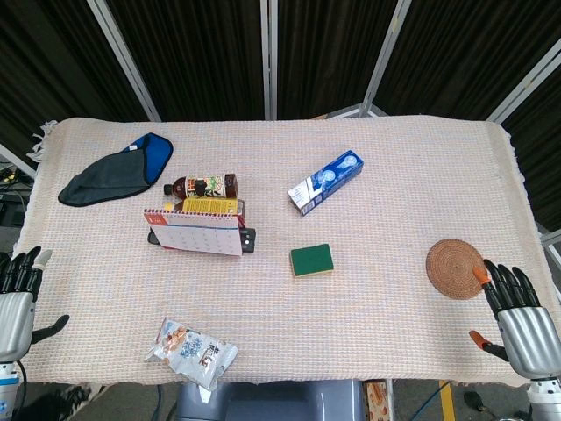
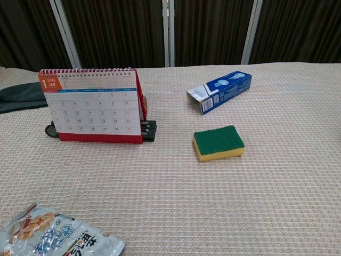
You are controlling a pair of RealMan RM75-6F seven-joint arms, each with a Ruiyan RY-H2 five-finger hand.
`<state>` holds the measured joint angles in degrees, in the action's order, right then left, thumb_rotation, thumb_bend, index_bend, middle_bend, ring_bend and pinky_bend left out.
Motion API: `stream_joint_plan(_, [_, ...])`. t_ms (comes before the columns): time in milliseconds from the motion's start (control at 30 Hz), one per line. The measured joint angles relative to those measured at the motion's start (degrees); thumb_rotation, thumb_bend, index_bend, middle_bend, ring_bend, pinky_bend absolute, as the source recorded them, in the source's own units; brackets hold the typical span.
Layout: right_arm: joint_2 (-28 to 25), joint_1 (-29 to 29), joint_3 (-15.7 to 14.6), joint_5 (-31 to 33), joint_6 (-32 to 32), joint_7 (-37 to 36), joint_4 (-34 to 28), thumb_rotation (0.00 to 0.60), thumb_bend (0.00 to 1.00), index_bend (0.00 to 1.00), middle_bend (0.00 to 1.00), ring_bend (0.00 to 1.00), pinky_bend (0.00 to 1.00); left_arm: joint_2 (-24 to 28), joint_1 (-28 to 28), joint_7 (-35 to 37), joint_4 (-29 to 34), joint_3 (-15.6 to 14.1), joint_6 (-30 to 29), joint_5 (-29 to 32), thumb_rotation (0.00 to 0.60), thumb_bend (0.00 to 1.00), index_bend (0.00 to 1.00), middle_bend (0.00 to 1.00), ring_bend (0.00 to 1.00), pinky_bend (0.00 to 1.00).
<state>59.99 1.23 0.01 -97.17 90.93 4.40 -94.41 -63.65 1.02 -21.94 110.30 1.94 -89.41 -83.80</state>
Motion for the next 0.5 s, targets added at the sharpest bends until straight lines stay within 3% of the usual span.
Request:
stream_joint_plan(67, [-0.03, 0.02, -0.02, 0.02, -0.03, -0.08, -0.05, 0.6, 0.04, 0.0, 0.0, 0.0, 0.0, -0.21, 0.11, 0.05, -0.1, 0.05, 0.19, 0.13, 0.6, 0.11, 0.0, 0.0, 0.0, 0.0])
stream_joint_plan(100, [-0.06, 0.01, -0.01, 0.08, -0.02, -0.2, -0.06, 0.6, 0.04, 0.0, 0.0, 0.0, 0.0, -0.5, 0.18, 0.06, -0.19, 0.19, 0.21, 0.24, 0.6, 0.16, 0.0, 0.05, 0.05, 0.04])
stream_joint_plan(133, [-0.1, 0.0, 0.0, 0.11, 0.01, -0.38, -0.07, 0.6, 0.04, 0.0, 0.0, 0.0, 0.0, -0.93, 0.22, 0.02, -0.28, 0.45, 0.04, 0.38, 0.6, 0.2, 0.0, 0.13, 0.12, 0.1])
stream_joint_plan(200, [-0.23, -0.04, -0.03, 0.15, 0.09, -0.69, 0.01, 0.6, 0.04, 0.0, 0.0, 0.0, 0.0, -2.58, 0.36, -0.09, -0.79, 1.3, -0.74, 0.67, 0.6, 0.32, 0.0, 0.45, 0.4, 0.35])
stream_joint_plan(300, [-0.46, -0.1, -0.03, 0.23, 0.2, -1.12, -0.16, 0.6, 0.04, 0.0, 0.0, 0.0, 0.0, -5.49, 1.03, 0.7, -1.26, 2.3, -0.48, 1.81, 0.6, 0.41, 0.0, 0.66, 0.59, 0.5])
stream_joint_plan(500, [-0.77, -0.18, -0.09, 0.19, 0.35, -1.43, -0.39, 0.6, 0.04, 0.0, 0.0, 0.0, 0.0, -6.4, 3.44, 3.63, 0.4, 3.27, 6.12, 7.49, 0.6, 0.55, 0.0, 0.74, 0.66, 0.55])
